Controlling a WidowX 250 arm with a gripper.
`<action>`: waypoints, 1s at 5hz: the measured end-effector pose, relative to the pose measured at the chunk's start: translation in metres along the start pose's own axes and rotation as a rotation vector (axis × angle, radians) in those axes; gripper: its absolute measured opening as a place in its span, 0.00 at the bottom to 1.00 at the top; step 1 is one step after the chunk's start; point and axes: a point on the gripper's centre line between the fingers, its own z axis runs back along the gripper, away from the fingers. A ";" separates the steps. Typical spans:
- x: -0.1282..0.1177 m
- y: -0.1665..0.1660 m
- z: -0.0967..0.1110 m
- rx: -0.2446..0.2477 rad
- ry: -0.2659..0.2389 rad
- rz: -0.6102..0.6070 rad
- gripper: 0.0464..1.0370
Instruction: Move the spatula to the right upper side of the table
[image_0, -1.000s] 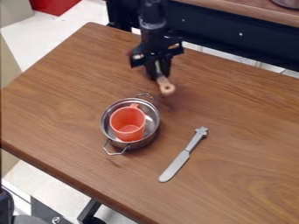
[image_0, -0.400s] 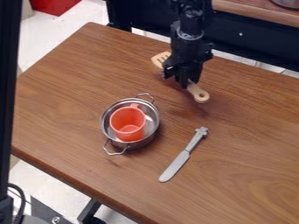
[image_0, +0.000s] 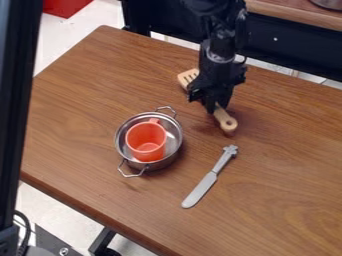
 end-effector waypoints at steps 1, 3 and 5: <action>-0.009 0.000 -0.007 -0.031 0.034 -0.045 0.21; -0.007 0.008 -0.008 -0.049 0.122 -0.011 0.51; -0.003 0.011 0.007 -0.060 0.092 -0.083 0.97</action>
